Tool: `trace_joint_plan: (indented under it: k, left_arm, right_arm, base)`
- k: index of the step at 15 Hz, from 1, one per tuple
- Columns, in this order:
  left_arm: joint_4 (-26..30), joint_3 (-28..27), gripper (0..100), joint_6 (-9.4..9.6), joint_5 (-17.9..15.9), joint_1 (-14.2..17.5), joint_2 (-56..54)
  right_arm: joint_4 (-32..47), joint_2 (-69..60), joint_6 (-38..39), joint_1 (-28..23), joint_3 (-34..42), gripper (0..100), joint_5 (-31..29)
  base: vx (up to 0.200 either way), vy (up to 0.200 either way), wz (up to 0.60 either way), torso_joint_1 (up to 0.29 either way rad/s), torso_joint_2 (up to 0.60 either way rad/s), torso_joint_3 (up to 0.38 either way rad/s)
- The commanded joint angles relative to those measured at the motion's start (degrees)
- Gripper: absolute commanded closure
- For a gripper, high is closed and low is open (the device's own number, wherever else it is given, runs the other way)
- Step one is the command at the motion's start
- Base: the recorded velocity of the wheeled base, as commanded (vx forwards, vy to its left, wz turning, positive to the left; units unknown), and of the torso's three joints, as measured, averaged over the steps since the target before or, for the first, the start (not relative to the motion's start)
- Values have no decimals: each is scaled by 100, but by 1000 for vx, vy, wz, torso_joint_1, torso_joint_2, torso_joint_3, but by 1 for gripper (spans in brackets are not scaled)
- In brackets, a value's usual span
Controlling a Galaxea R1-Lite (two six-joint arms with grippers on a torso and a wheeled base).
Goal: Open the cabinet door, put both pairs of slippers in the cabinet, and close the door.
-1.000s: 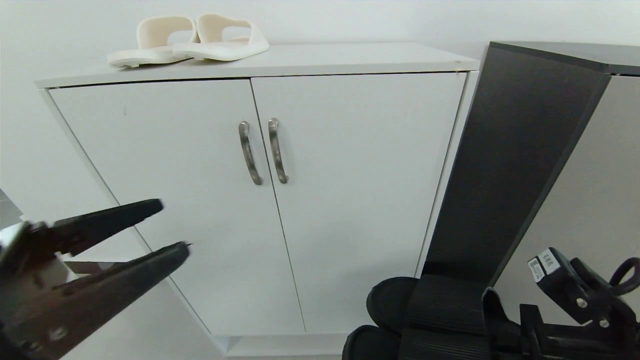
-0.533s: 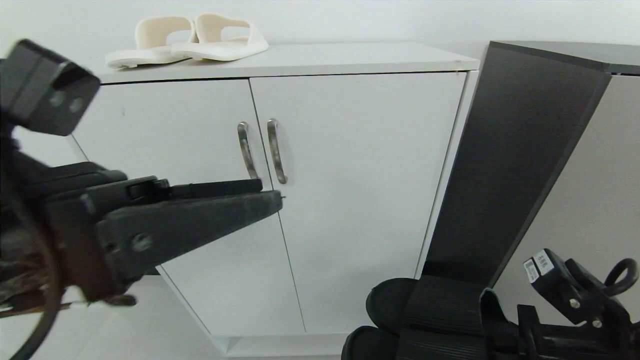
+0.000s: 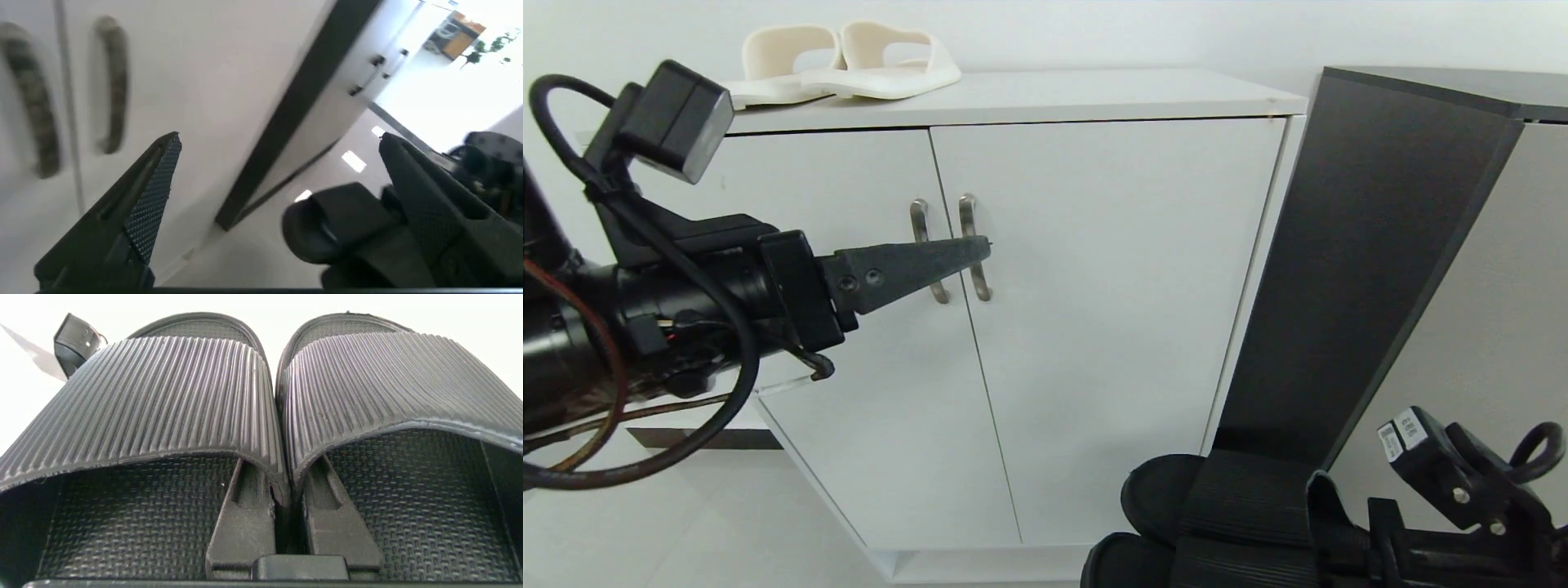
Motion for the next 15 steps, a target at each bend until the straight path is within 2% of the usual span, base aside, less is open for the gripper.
trace_joint_plan:
  k: [1,15]
  left_arm:
    - [-3,-106,0,7,-5,221,282]
    - [-407,-616,0,7,-5,327,1460]
  right_arm:
    - [-3,13,-7,4,1,100,4]
    - [-3,-49,1,-4,10,100,-5]
  base:
    - [0,0,0,0,0,0]
    - [0,0,0,0,0,0]
